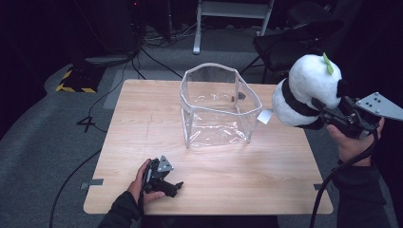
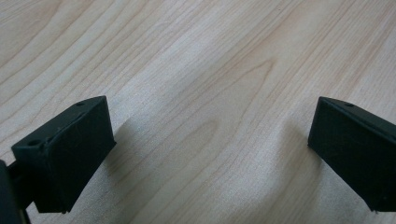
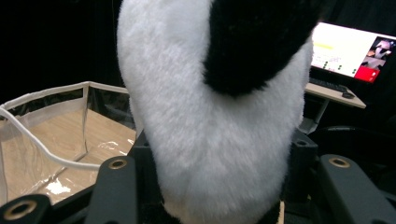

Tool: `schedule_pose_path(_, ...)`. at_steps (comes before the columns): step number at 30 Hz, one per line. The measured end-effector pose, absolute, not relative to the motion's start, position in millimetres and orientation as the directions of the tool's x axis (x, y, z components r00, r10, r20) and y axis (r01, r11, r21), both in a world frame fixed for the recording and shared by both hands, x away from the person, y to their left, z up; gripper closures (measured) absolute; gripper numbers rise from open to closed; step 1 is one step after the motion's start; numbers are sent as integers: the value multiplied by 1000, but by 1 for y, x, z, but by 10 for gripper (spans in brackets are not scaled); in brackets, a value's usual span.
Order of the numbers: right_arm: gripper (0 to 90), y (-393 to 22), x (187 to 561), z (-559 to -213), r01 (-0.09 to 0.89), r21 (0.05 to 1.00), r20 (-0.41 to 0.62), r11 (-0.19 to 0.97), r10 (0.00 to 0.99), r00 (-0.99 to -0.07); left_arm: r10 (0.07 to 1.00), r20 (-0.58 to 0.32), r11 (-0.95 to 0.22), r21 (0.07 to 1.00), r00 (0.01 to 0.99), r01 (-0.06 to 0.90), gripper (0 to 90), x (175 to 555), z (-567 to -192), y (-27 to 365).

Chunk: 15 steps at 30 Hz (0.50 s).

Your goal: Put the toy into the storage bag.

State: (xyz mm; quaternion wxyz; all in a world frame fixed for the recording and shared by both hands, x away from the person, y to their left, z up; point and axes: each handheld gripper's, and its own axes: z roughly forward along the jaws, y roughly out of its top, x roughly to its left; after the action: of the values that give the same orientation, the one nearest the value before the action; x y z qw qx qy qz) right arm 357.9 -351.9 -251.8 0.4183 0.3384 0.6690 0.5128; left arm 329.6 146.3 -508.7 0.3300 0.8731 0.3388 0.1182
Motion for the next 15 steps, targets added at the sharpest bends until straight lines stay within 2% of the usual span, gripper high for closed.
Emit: schedule_pose_path(15, 467, -340, 359, -227, -20, 966, -241, 257, 871, -428, 669, -19, -553, 655, 743, 514, 3, 330, -509, 146)
